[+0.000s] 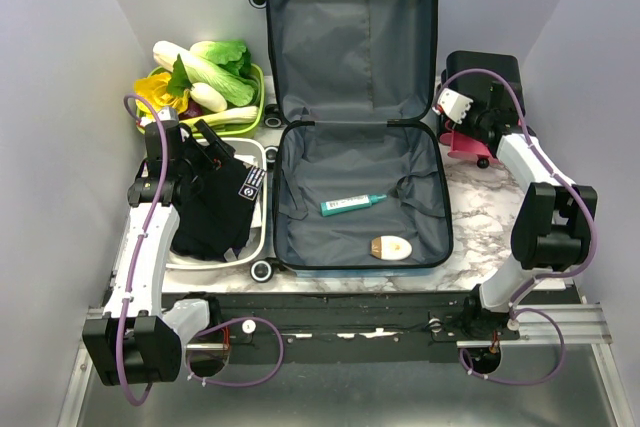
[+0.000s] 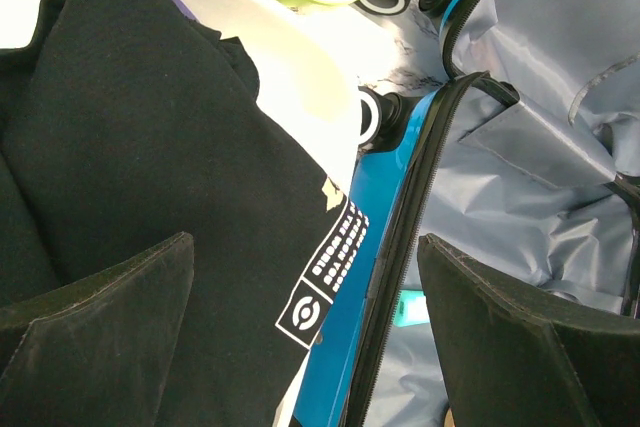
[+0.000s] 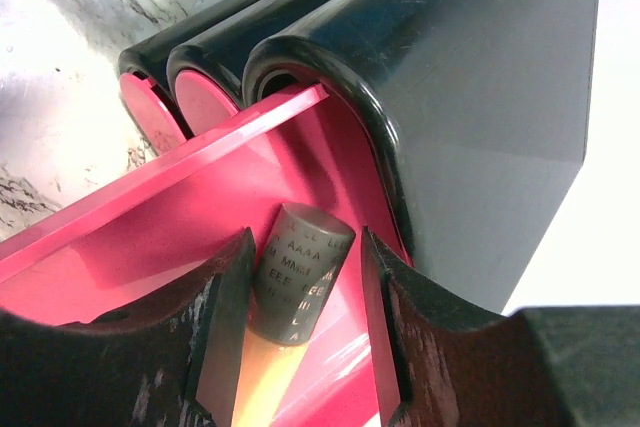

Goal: Open, take out, and arrange the luggage

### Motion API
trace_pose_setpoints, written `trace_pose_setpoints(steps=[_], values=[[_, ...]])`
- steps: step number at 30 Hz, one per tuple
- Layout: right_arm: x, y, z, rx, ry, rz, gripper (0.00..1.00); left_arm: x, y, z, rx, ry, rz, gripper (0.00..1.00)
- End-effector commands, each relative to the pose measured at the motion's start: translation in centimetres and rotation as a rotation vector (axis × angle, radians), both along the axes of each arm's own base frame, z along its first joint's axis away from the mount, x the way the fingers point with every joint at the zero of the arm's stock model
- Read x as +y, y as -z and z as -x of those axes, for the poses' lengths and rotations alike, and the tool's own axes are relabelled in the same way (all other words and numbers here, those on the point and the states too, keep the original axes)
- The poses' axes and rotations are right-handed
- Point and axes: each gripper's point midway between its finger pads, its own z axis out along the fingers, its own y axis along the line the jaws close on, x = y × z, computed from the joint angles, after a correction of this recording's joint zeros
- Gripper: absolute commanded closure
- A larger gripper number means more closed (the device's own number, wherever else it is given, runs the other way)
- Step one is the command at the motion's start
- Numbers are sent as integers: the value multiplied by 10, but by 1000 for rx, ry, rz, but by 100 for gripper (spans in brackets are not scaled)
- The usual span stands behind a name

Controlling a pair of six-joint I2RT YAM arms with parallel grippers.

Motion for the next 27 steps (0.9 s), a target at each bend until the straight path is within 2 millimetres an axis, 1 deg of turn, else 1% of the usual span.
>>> trace_pose_setpoints(steps=[1,14,21,25,27], values=[[-7,-5,-8,-16,18,14,45,2,-13,-3,-33,-11,-8,1],[-6,-13,-4,-33,19,12,44,1,-17,-2,-42,-5,-6,1],[-3,-23,1,-51,13,-5,41,-4,-18,-1,-52,20,2,1],[0,-34,6,-71,4,-15,40,-5,-17,1,-55,28,2,1],[0,-36,7,-73,9,-17,39,-4,-17,1,-55,28,-1,1]])
